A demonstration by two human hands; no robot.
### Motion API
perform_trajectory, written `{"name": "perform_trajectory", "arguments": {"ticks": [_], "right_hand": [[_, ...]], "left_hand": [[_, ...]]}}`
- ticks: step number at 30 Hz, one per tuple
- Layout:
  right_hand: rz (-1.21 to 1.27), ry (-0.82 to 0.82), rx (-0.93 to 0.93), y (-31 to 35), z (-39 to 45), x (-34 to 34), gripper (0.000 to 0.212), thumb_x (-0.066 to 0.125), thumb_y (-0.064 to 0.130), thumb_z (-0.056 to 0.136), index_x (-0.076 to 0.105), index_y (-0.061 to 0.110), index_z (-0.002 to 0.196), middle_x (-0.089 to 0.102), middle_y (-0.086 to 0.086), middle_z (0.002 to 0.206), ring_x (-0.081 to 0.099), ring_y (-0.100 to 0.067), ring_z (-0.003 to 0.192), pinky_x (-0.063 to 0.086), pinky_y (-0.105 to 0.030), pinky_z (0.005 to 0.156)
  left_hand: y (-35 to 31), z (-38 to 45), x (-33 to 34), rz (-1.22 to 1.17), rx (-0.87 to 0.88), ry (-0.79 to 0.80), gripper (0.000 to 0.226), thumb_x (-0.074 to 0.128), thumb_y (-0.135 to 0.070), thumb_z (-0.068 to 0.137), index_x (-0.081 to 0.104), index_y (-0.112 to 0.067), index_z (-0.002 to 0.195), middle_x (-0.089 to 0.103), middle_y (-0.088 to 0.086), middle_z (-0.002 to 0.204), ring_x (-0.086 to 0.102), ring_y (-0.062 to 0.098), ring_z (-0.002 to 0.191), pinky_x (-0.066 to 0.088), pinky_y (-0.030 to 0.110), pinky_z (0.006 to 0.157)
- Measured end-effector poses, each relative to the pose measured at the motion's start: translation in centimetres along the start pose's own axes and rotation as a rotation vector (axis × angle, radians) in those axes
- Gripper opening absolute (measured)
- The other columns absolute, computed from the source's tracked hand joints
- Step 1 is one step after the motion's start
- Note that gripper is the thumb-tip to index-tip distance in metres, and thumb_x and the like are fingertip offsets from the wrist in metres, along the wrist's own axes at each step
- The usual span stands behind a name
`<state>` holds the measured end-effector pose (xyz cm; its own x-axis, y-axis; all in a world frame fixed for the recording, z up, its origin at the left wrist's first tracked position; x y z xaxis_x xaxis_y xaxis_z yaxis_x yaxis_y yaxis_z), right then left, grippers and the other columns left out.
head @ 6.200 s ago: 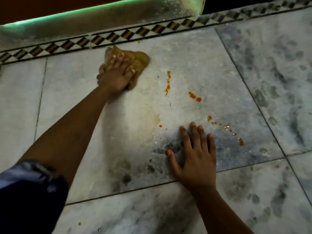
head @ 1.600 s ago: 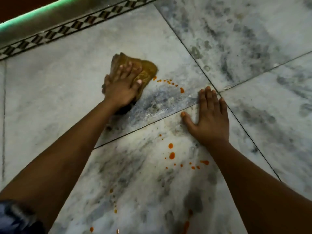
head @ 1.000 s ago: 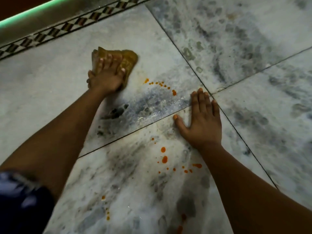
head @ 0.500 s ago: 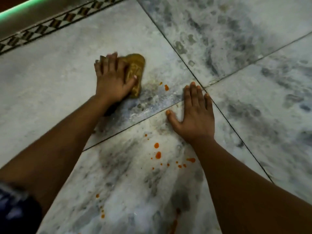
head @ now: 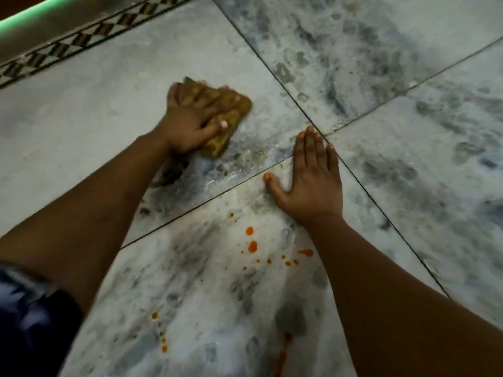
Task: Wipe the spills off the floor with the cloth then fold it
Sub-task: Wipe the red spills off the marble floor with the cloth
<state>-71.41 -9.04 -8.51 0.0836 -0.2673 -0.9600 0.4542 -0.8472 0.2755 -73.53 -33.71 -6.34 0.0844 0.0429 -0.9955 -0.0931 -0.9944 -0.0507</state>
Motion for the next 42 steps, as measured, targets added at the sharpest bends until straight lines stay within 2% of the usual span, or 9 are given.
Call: {"name": "perform_trajectory", "arguments": {"ticks": [3,8,12,18,20,25,30,36,42], "right_hand": [[-0.002,0.001,0.003,0.0,0.1,0.1,0.093,0.016,0.065,0.080,0.009,0.002,0.148,0.006,-0.015,0.157,0.005,-0.025,0.145,-0.003,-0.038,0.115],[-0.002,0.002,0.005,0.0,0.0,0.1,0.093,0.019,0.064,0.080,0.014,0.000,0.147,0.011,-0.018,0.156,0.008,-0.029,0.145,0.000,-0.040,0.116],[0.023,-0.006,0.008,0.0,-0.1,0.1,0.091,0.023,0.063,0.082,0.016,0.000,0.147,0.012,-0.019,0.155,0.010,-0.029,0.145,0.002,-0.040,0.116],[0.023,0.008,0.018,-0.1,0.0,0.0,0.092,0.021,0.064,0.081,0.011,0.002,0.148,0.007,-0.016,0.157,0.004,-0.026,0.145,-0.002,-0.038,0.116],[0.021,0.016,0.016,-0.1,0.0,0.0,0.092,0.020,0.065,0.080,0.010,0.003,0.148,0.006,-0.016,0.157,0.003,-0.026,0.145,-0.003,-0.038,0.116],[0.018,0.018,0.006,-0.1,0.0,-0.1,0.094,0.019,0.066,0.079,0.009,0.002,0.148,0.007,-0.017,0.157,0.004,-0.026,0.145,-0.004,-0.037,0.116],[0.011,0.026,0.004,0.0,0.0,0.0,0.095,0.017,0.068,0.079,0.009,0.002,0.148,0.005,-0.016,0.157,0.004,-0.027,0.145,-0.004,-0.038,0.116],[0.006,0.019,0.002,-0.2,0.0,0.1,0.095,0.016,0.067,0.080,0.010,0.002,0.148,0.007,-0.017,0.157,0.005,-0.028,0.145,-0.002,-0.039,0.116],[-0.023,0.043,-0.009,-0.6,0.3,0.3,0.097,0.015,0.068,0.077,0.009,0.002,0.148,0.007,-0.018,0.156,0.006,-0.028,0.145,-0.002,-0.040,0.116]], "left_hand": [[-2.4,3.5,-0.3,-0.053,-0.288,0.000,0.052,0.023,-0.058,0.093,0.014,-0.049,0.144,0.008,-0.011,0.158,0.003,0.029,0.145,-0.005,0.065,0.108],[-9.5,0.8,0.7,0.020,0.066,-0.023,0.056,0.014,-0.056,0.090,0.017,-0.045,0.145,0.009,-0.010,0.157,0.005,0.027,0.145,-0.007,0.062,0.109],[-5.1,-4.1,1.1,0.108,0.258,-0.059,0.054,0.014,-0.056,0.094,0.018,-0.039,0.146,0.020,-0.005,0.154,0.018,0.030,0.143,0.006,0.063,0.109],[2.7,3.4,-0.2,-0.038,-0.427,-0.005,0.057,0.017,-0.060,0.093,0.007,-0.044,0.146,0.008,-0.007,0.158,0.005,0.028,0.145,-0.002,0.064,0.109],[0.1,6.7,-0.5,-0.069,-0.463,0.016,0.054,0.017,-0.056,0.096,0.006,-0.042,0.147,0.003,-0.007,0.159,0.001,0.029,0.145,-0.007,0.065,0.108],[-9.5,4.0,0.7,0.004,-0.168,0.030,0.063,0.005,-0.059,0.088,0.003,-0.040,0.148,0.003,-0.004,0.159,-0.001,0.031,0.145,-0.011,0.064,0.108],[-4.4,-4.3,1.1,0.117,0.212,-0.032,0.058,0.010,-0.061,0.090,0.013,-0.043,0.145,0.021,-0.003,0.155,0.018,0.031,0.142,0.006,0.062,0.108],[0.9,1.5,0.0,-0.061,-0.468,0.017,0.060,0.021,-0.065,0.088,0.006,-0.050,0.144,0.005,-0.010,0.158,0.004,0.032,0.144,-0.003,0.064,0.108],[-8.0,1.1,0.7,0.009,-0.247,0.099,0.069,0.028,-0.068,0.085,0.001,-0.047,0.145,0.004,-0.008,0.159,0.004,0.031,0.145,-0.006,0.065,0.108]]}}
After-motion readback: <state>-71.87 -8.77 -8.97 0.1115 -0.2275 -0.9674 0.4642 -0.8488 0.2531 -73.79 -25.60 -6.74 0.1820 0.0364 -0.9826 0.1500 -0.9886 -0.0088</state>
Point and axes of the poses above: each hand's wrist, its own z-axis towards the middle knuckle, its own x-axis out of the palm, y = z × x, the point moved 4 cm from there along z, towards the middle knuckle
